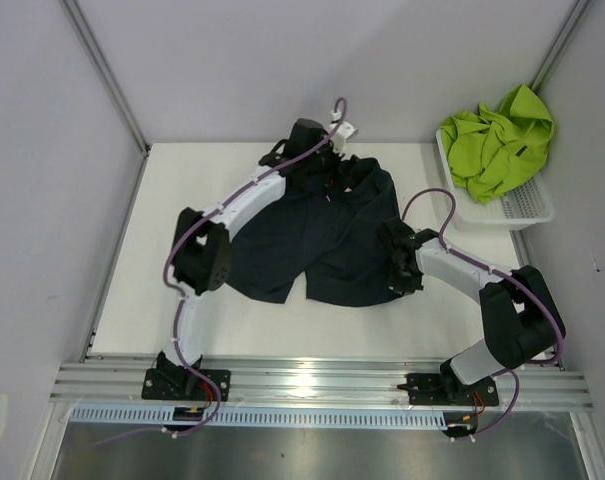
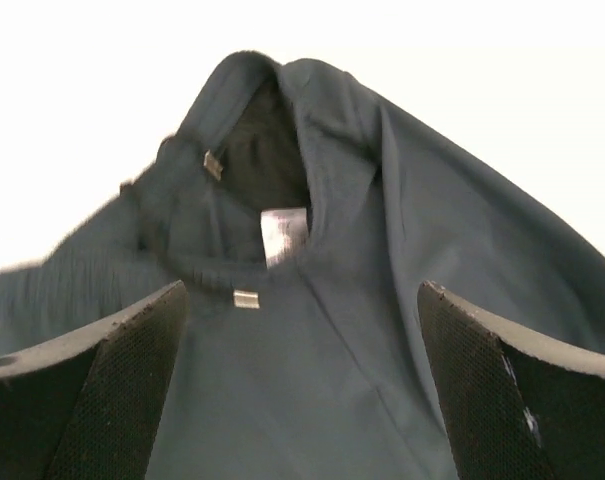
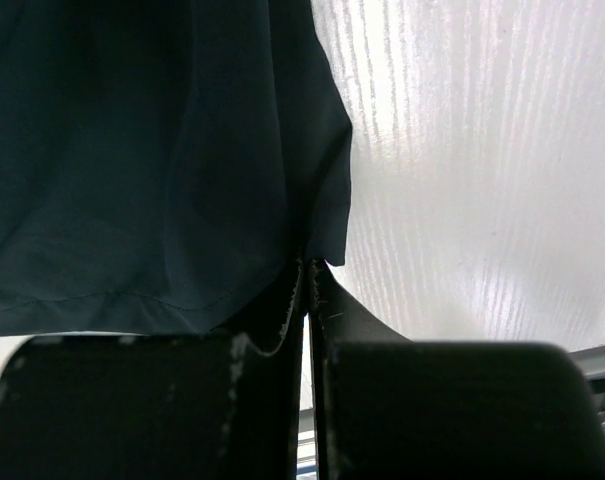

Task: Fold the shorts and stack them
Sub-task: Flatten the shorts out

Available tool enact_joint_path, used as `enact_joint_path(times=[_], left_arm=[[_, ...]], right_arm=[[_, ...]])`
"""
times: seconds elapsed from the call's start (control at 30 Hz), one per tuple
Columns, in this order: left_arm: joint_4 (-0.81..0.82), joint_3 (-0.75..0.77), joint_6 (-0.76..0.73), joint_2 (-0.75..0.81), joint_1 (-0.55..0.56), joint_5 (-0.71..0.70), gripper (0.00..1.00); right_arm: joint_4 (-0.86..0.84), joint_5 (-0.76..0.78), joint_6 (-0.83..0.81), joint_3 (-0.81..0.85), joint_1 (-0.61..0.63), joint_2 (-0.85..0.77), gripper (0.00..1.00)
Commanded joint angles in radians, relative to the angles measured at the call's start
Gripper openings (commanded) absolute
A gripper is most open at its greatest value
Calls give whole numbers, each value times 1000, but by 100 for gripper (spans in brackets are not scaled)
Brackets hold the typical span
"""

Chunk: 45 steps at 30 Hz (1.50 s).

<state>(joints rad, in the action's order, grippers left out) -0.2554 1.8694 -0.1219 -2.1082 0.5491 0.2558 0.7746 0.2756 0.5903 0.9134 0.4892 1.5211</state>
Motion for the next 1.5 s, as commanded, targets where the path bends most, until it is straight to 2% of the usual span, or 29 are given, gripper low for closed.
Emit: enact_joint_path(times=[0.0, 0.07, 0.13, 0.27, 0.57, 1.1, 1.13, 1.33, 1.37, 1.43, 1.47], left_arm=[[-301, 317, -209, -160, 5, 84, 97], [-355, 448, -226, -269, 3, 85, 97], [-348, 496, -240, -309, 3, 91, 99], [-324, 493, -262, -337, 2, 89, 99], [-406, 493, -305, -369, -6, 168, 93], [-311, 545, -254, -489, 26, 83, 89], [-314, 559, -255, -493, 26, 82, 87], [-292, 536, -277, -484, 43, 50, 41], [-280, 531, -278, -481, 48, 13, 23], [-230, 507, -256, -474, 51, -62, 0], [-216, 502, -242, -463, 51, -75, 0]], right_arm=[[-17, -18, 19, -1, 17, -36, 0], [-18, -24, 16, 1, 20, -39, 0], [-18, -32, 16, -2, 25, -48, 0], [-8, -42, 28, -5, 43, -62, 0], [14, -44, 51, -7, 77, -84, 0], [31, -42, 149, -42, 212, -111, 0], [32, -42, 154, -48, 222, -113, 0], [45, -49, 186, -85, 259, -156, 0], [51, -49, 192, -94, 265, -160, 0], [63, -52, 213, -103, 288, -183, 0], [66, -52, 220, -116, 296, -190, 0]])
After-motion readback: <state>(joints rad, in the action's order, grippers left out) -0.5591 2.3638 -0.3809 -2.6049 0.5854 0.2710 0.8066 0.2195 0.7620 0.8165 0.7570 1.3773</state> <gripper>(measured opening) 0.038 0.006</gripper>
